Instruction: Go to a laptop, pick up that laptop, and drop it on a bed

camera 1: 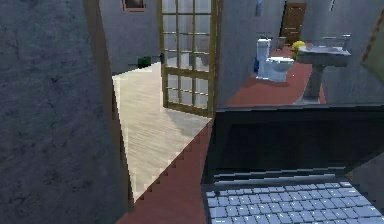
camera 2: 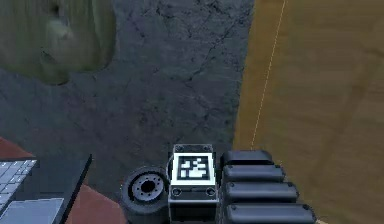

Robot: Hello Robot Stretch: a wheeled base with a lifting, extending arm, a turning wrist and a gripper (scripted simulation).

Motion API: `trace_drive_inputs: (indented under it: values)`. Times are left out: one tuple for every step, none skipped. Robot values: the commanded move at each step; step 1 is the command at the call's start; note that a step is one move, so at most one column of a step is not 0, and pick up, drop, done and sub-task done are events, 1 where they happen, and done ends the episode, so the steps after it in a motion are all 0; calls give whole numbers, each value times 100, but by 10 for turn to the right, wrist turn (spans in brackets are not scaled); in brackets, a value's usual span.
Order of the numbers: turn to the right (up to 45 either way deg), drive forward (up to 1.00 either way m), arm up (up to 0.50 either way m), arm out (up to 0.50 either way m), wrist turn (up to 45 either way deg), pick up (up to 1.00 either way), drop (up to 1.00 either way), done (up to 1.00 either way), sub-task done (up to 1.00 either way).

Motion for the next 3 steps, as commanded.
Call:
trace_drive_inputs:
  values:
    - [0,100,0,0,0,0,0,0,0]
    - [60,0,0,0,0,0,0,0,0]
    - [0,25,0,0,0,0,0,0,0]
